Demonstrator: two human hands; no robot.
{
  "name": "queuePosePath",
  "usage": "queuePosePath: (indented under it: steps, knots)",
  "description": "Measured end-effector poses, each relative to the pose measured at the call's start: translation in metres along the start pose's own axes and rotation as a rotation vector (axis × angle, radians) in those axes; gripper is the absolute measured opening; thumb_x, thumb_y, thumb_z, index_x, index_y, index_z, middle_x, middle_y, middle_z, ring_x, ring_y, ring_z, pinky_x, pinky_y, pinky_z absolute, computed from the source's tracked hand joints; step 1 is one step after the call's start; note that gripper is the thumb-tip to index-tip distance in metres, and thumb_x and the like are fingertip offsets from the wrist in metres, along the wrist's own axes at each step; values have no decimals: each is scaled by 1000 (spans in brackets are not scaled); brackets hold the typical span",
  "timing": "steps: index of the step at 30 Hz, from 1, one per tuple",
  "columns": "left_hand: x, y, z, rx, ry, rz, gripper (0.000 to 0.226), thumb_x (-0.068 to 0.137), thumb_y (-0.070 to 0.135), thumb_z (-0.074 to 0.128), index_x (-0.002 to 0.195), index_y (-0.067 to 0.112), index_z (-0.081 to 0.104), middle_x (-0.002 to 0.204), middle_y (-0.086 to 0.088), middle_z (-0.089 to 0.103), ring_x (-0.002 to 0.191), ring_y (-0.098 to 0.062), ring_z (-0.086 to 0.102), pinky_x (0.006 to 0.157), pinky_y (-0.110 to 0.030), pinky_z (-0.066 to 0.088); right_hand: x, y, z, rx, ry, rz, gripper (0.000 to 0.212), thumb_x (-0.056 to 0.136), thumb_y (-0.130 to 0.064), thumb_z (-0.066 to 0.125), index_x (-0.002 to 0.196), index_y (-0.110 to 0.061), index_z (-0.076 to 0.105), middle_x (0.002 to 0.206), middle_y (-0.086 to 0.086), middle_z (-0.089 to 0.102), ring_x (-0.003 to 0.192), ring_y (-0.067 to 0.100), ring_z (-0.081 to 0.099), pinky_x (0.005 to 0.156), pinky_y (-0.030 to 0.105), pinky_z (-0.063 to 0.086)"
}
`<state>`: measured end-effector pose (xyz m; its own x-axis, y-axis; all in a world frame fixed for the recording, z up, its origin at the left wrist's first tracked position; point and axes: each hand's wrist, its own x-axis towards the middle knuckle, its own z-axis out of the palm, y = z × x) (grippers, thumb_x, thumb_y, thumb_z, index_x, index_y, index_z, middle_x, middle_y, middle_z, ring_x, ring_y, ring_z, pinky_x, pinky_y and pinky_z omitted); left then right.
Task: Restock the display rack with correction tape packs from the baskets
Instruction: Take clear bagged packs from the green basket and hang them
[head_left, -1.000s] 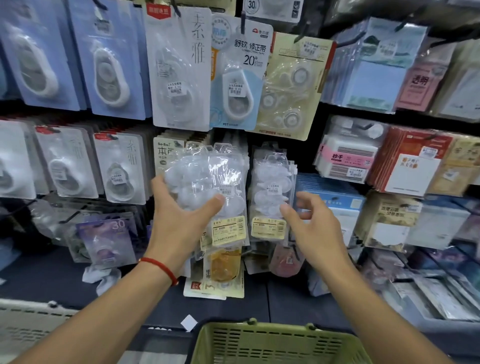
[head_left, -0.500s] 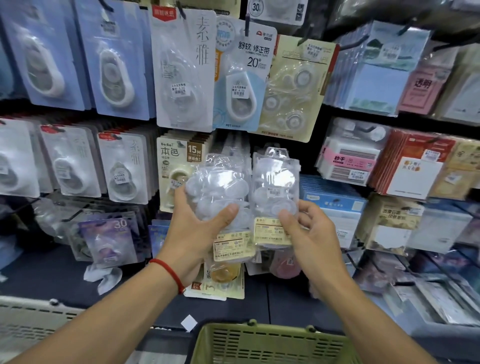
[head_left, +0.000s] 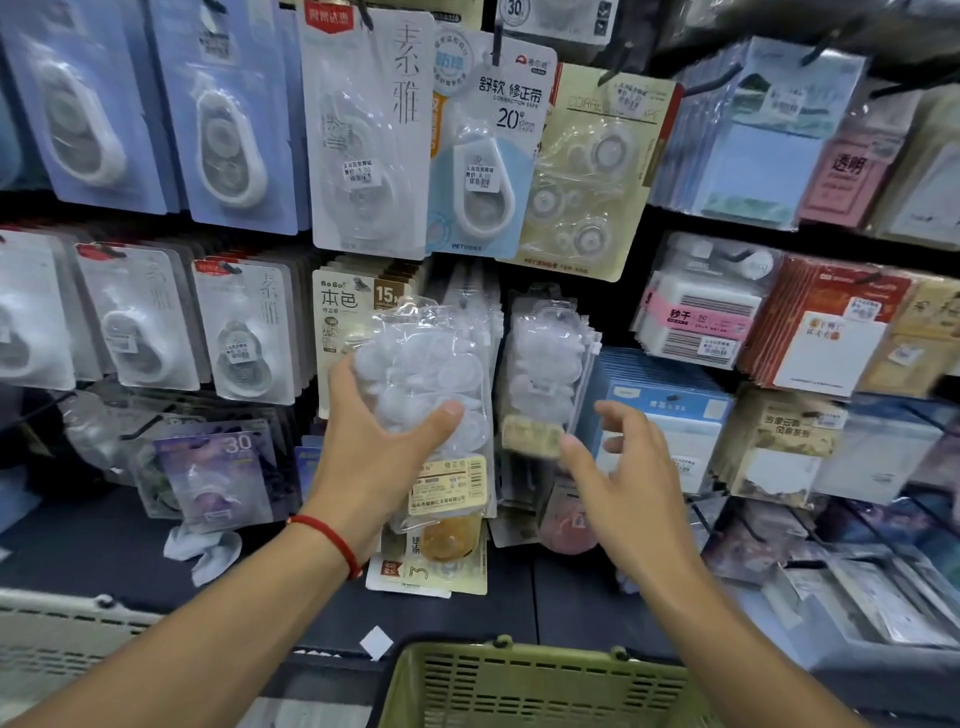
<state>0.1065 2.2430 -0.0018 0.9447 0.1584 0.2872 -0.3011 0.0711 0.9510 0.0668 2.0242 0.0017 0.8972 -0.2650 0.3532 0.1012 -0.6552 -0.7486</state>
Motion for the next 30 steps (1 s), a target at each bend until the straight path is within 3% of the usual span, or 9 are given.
queuePosePath:
  steps: [4,6,9,11,14,17,22,27,30]
  knots:
    - [-13,0,12,-98,-121,-67,89,64,26,97,139,32,48,131,5,70,115,-14,72,92,-40,63,-11,-9,9,191,-259,-73,17,94,-47,71,108,-36,70,101,-16,74,94,3,69,80,23,55]
    - [-17,-1,17,-124,-162,-90,88,63,27,97,137,34,49,132,5,71,117,-16,72,94,-41,62,-13,-9,13,181,-282,-117,14,96,-45,71,97,-31,74,92,-13,77,86,6,71,76,26,56]
    - [-16,1,19,-179,-147,-141,69,70,37,90,127,46,52,128,11,72,118,-16,72,94,-42,60,-14,-9,15,349,-253,-52,11,101,-36,67,102,-27,74,95,-6,79,88,13,76,79,38,62]
    - [-13,0,18,-211,-144,-169,62,78,36,85,129,45,52,133,8,70,123,-22,70,96,-49,60,-13,-9,14,443,-205,15,13,104,-37,63,104,-26,71,95,-2,80,88,18,78,78,45,62]
    - [-11,-1,15,-201,-119,-161,76,76,38,83,142,42,46,148,3,61,136,-29,59,108,-59,50,-10,-7,9,477,-109,22,19,106,-39,59,100,-23,66,93,7,79,87,31,76,82,57,61]
    - [-8,-3,13,-132,-67,-97,74,86,33,82,148,40,41,151,3,56,140,-27,54,115,-57,45,-5,-6,4,488,-49,54,23,105,-46,56,101,-26,65,101,18,74,98,49,68,87,66,55]
    - [-3,-4,7,-108,-25,-55,71,90,31,81,148,37,41,150,5,57,141,-25,53,116,-56,44,1,-2,-2,496,-56,54,27,105,-45,57,105,-20,67,102,15,76,101,42,70,95,64,53]
    - [-1,-4,5,-86,-7,-26,69,92,29,81,147,40,41,151,4,56,142,-26,52,117,-56,43,6,-2,-6,521,-64,70,20,107,-39,57,111,-24,70,104,-1,80,103,21,75,101,55,55]
    - [0,-3,4,-75,-9,-34,73,91,30,81,150,40,39,154,3,53,144,-26,50,117,-56,43,7,2,-6,383,-53,84,26,105,-44,55,119,-26,67,109,-4,78,105,19,72,101,53,54]
